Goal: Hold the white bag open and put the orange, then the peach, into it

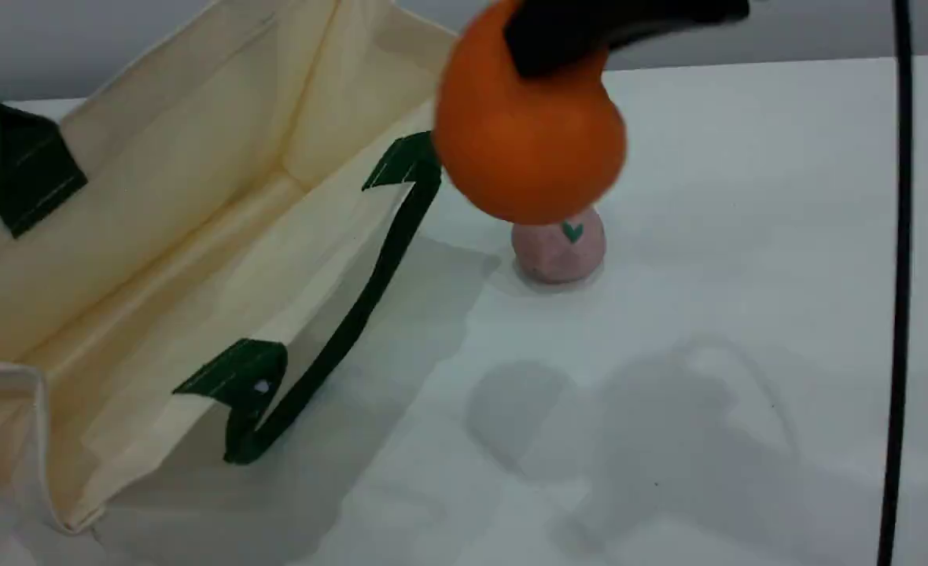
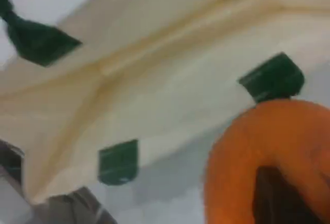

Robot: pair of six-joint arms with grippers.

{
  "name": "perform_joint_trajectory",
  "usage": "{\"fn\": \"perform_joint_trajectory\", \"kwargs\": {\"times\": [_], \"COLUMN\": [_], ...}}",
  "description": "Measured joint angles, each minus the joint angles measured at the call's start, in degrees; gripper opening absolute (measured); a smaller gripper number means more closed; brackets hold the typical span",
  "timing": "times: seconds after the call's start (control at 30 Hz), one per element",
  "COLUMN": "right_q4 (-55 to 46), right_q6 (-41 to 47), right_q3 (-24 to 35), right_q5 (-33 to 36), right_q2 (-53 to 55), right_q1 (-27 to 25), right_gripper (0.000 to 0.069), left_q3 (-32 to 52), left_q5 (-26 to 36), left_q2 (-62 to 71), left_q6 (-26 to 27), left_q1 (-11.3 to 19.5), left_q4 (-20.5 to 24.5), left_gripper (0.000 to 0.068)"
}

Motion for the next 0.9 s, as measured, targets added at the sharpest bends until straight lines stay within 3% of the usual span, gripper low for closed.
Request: {"fn": "perform_joint_trajectory", "kwargs": {"times": [0.2, 0.47, 0.9], "right_q4": [5.7, 9.8, 11.0], "right_q6": [-4.4, -7.3, -9.7], "right_q3": [-1.4, -7.2, -19.5], "right_q5": [-0.1, 1.0, -0.1], "right_q2": [0.3, 4.5, 21.0], "right_q1": [0.0, 0.2, 9.6], "right_gripper": [0.0043, 0.0043, 0.0043], "left_q3": [0.0, -1.8, -3.3], "left_q5": [0.4, 2.0, 3.0], "left_q2": [0.0, 0.0, -0.1], "left_q6": [0.2, 0.3, 0.4], "left_q1": [0.0, 0.0, 0.0], "left_q4": [-2.7, -2.8, -2.8], "left_gripper": [0.0060, 0.0060, 0.0060]}}
